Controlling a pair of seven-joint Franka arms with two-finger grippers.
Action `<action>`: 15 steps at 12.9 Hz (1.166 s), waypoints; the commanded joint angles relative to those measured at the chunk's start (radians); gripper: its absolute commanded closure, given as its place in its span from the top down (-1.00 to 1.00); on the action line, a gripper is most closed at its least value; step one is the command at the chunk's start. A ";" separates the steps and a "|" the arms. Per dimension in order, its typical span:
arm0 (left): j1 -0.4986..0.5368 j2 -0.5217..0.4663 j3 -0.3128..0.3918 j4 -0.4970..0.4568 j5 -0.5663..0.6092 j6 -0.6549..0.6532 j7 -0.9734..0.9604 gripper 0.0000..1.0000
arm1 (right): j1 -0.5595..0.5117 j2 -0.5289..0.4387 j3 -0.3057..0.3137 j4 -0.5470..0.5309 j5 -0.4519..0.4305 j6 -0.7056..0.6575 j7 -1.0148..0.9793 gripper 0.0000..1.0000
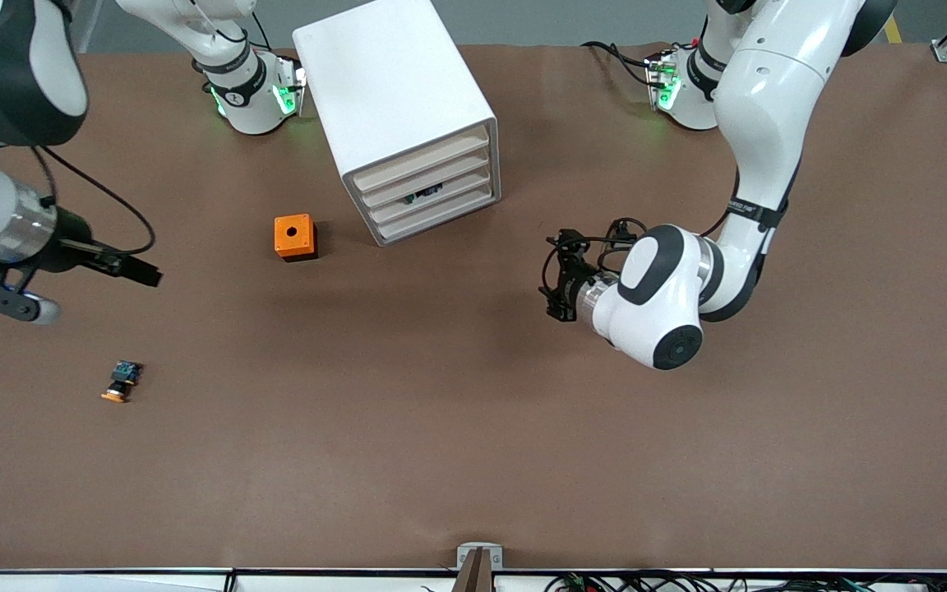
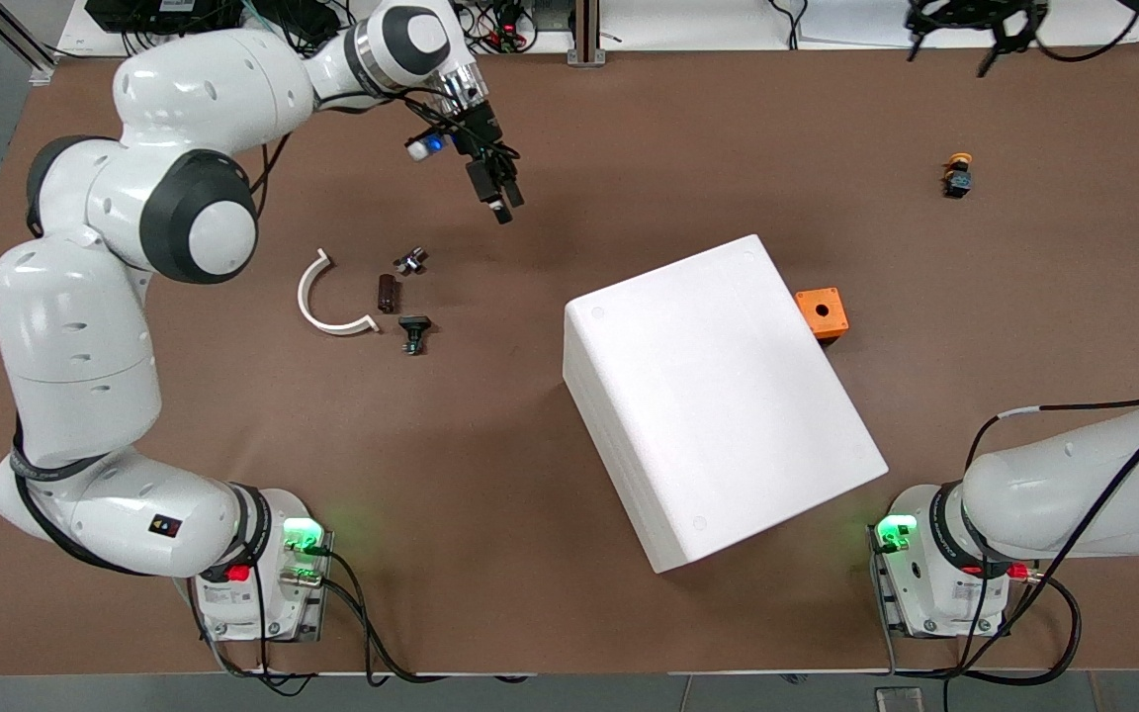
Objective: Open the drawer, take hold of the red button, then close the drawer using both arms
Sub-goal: 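Grasp the drawer handle with the left gripper and pull the drawer out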
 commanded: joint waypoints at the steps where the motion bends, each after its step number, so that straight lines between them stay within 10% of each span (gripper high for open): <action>1: -0.084 0.019 0.007 0.009 -0.057 -0.015 -0.172 1.00 | 0.106 -0.011 -0.004 0.004 0.032 0.032 0.228 1.00; 7: -0.182 0.096 0.004 0.012 -0.229 -0.038 -0.586 0.95 | 0.379 0.064 -0.005 0.004 0.016 0.187 0.707 1.00; 10: -0.187 0.119 0.004 0.010 -0.307 -0.039 -0.592 0.47 | 0.436 0.114 -0.005 0.009 -0.007 0.232 0.804 1.00; 15: -0.256 0.124 0.004 0.013 -0.378 -0.052 -0.598 0.36 | 0.459 0.136 -0.005 0.010 -0.029 0.223 0.847 1.00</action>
